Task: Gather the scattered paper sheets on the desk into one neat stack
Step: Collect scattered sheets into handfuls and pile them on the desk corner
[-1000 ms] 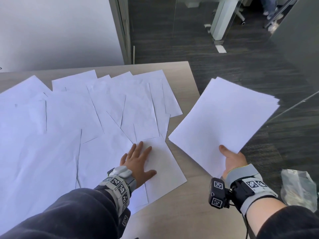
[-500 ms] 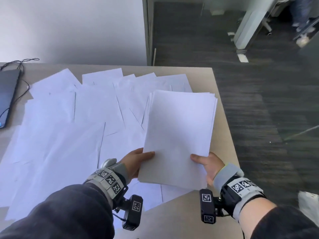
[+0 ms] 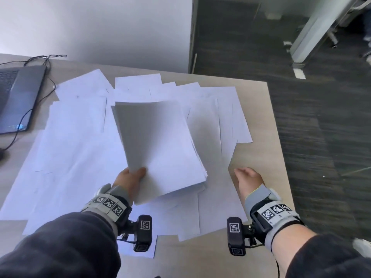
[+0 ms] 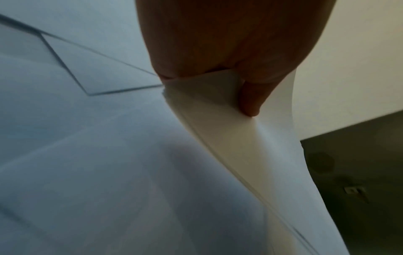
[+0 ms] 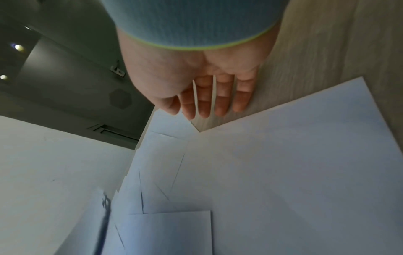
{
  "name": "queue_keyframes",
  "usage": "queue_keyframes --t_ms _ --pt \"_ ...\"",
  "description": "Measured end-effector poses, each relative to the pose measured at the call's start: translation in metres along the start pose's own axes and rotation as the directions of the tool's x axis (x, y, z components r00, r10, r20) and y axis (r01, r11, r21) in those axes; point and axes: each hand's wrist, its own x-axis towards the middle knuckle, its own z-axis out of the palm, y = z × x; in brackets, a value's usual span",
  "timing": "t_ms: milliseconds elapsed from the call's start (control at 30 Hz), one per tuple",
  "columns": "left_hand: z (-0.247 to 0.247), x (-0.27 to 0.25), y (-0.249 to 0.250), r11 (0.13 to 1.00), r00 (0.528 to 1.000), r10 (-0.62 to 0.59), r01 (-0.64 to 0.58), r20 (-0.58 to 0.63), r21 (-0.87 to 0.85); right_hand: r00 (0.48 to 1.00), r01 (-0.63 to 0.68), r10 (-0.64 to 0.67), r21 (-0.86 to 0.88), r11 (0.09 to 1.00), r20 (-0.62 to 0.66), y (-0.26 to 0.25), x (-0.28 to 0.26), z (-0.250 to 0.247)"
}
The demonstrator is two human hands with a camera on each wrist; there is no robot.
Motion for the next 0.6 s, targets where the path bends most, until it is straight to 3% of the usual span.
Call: queue_keyframes --t_ms 233,333,600 --pt "-0.017 0.022 -0.009 0.991 0.991 -0.130 0.130 0.015 -0.037 0.996 -0.090 0.090 -0.060 0.994 -0.010 -0.002 -0.005 0.024" --pt "-0.016 0.027 -0.011 0.989 0.990 -0.140 0.141 0.034 -0.035 0.991 -0.128 0.127 -0.006 0.992 -0.029 -0.003 -0.011 0.038" --pt "-0.025 0.042 -0.017 0.978 0.973 -0.182 0.195 0.142 -0.081 0.983 -0.186 0.186 -0.062 0.981 -0.010 -0.004 -0.025 0.072"
